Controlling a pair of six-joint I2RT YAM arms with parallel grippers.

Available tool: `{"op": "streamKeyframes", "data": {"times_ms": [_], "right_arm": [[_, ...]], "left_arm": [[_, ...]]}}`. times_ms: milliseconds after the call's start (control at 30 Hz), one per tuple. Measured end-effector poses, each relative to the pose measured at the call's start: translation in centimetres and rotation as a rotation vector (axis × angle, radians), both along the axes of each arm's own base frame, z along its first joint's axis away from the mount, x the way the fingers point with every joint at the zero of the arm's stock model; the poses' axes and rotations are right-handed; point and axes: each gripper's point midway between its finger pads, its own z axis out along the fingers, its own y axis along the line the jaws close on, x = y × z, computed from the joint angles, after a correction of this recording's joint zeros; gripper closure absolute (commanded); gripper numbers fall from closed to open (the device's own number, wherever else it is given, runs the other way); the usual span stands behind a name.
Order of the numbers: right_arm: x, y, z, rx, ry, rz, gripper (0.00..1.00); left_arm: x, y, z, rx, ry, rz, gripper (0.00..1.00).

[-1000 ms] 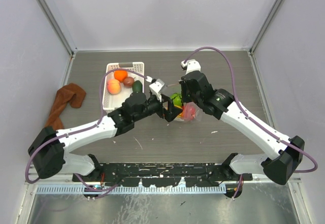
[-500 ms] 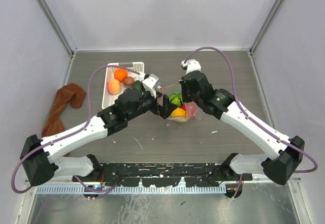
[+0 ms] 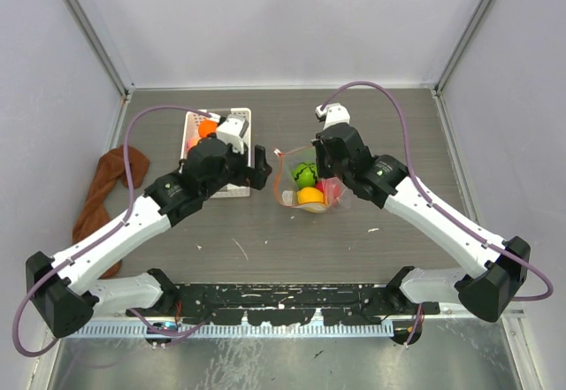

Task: Place the food in the zip-top bag and seal the zipper
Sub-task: Pick up the fake fruit from the bin.

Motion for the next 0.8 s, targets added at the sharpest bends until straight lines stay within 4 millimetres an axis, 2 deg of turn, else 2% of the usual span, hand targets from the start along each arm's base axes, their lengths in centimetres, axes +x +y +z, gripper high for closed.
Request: {"op": "streamKeyframes", "data": {"times_ms": [233, 367, 667, 800], "right_arm": [[0.0, 0.0, 0.0, -0.001, 0.0, 0.001, 0.95], [0.0, 0.0, -0.1, -0.003, 0.0, 0.001, 0.95], [0.0, 0.0, -0.2, -0.001, -0.002, 0.002, 0.95], [0.0, 0.0, -0.2, 0.002, -0.004, 0.005, 0.95]], "left_arm": [[3.2, 6.1, -2.4, 0.033, 0.101, 0.226, 0.01], [5.2, 8.3, -4.5, 0.038, 0.176, 0.328, 0.03], [8.5, 8.5, -10.7, 0.033, 0.365, 0.394, 0.12], [10.4, 8.9, -12.9, 0.012, 0.419, 0.436, 0.22]]}}
